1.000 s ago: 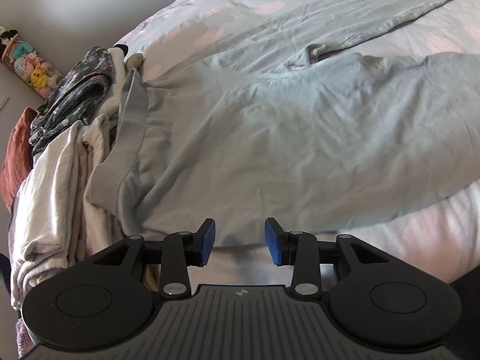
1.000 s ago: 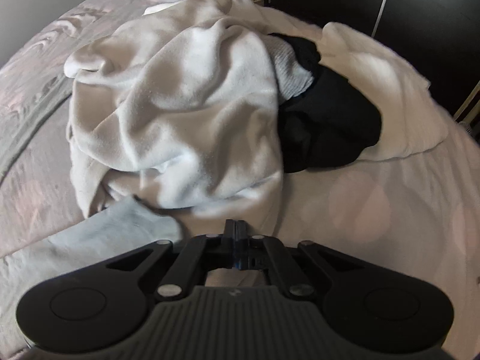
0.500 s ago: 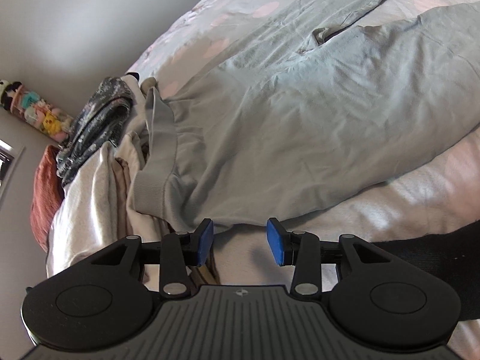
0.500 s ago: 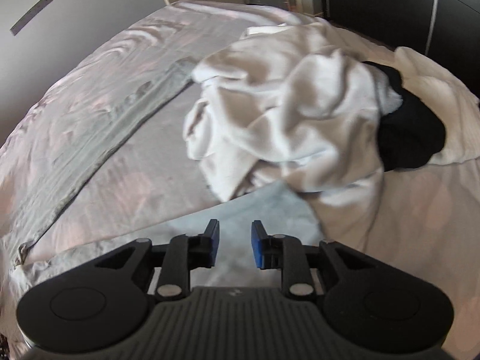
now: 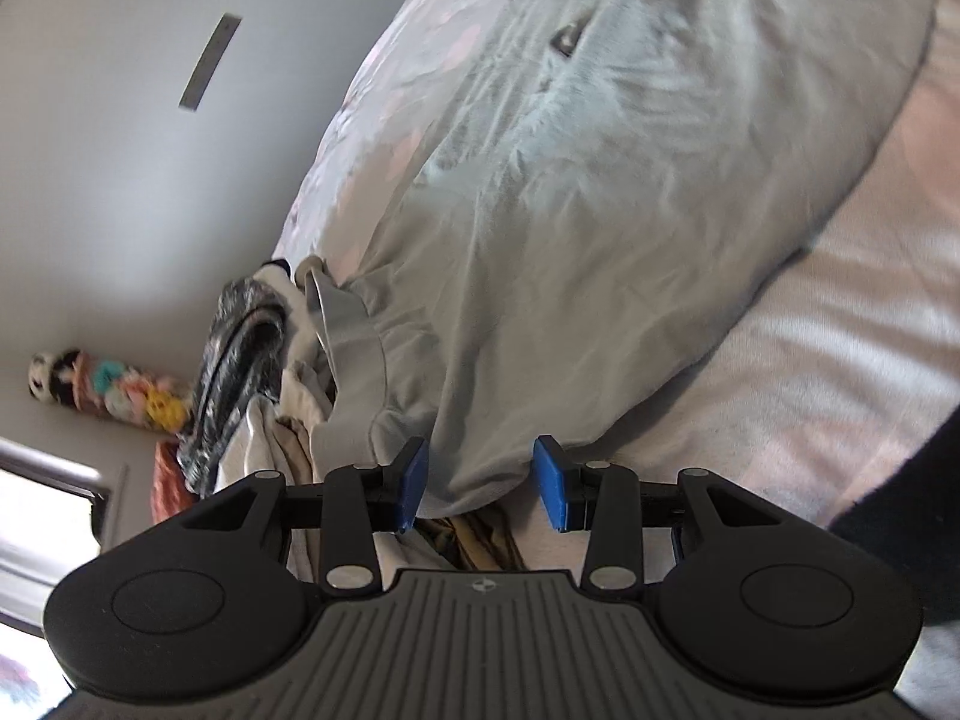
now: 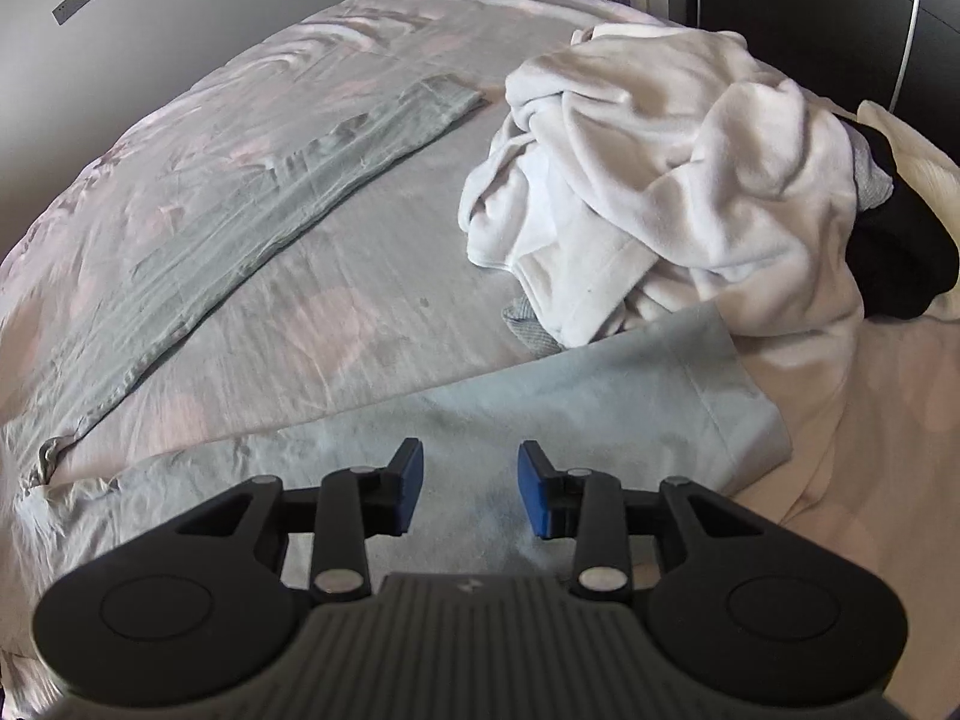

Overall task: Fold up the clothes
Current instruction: 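Grasp the garment's ribbed hem with the left gripper and lift it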

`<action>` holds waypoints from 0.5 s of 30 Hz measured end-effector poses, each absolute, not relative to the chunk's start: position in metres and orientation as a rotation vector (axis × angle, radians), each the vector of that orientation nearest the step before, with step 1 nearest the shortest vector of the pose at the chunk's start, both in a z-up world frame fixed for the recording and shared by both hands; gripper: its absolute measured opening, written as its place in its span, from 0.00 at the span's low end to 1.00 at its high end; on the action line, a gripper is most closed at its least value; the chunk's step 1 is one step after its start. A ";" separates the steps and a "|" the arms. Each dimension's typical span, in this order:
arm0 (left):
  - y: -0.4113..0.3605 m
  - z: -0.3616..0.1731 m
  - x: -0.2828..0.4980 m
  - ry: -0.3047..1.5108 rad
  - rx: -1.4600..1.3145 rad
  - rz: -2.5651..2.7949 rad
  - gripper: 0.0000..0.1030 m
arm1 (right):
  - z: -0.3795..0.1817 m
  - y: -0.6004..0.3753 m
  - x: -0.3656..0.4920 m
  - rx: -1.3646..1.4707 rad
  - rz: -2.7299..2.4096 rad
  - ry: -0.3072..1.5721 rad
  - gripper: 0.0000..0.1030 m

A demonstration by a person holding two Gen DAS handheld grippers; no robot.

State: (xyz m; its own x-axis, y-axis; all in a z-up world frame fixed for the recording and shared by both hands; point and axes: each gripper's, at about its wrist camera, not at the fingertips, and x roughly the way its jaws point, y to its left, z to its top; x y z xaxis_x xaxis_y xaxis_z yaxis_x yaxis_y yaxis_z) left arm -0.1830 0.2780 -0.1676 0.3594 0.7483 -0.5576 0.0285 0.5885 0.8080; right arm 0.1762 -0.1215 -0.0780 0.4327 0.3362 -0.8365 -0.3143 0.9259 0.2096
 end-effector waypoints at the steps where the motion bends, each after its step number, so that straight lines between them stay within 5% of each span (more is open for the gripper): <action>1: 0.277 -0.171 -0.183 1.124 0.865 0.532 0.36 | -0.078 -0.120 0.176 0.013 0.407 1.048 0.38; 15: 0.284 -0.218 -0.192 1.170 1.166 0.338 0.37 | -0.081 -0.116 0.175 -0.023 0.400 1.045 0.38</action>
State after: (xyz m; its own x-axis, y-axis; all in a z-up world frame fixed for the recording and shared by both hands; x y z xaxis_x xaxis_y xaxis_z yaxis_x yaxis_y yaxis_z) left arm -0.1919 0.2837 -0.2176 0.4187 0.7341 -0.5347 0.3357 0.4219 0.8422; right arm 0.1746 -0.1160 -0.0807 0.4366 0.3106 -0.8444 -0.3324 0.9278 0.1694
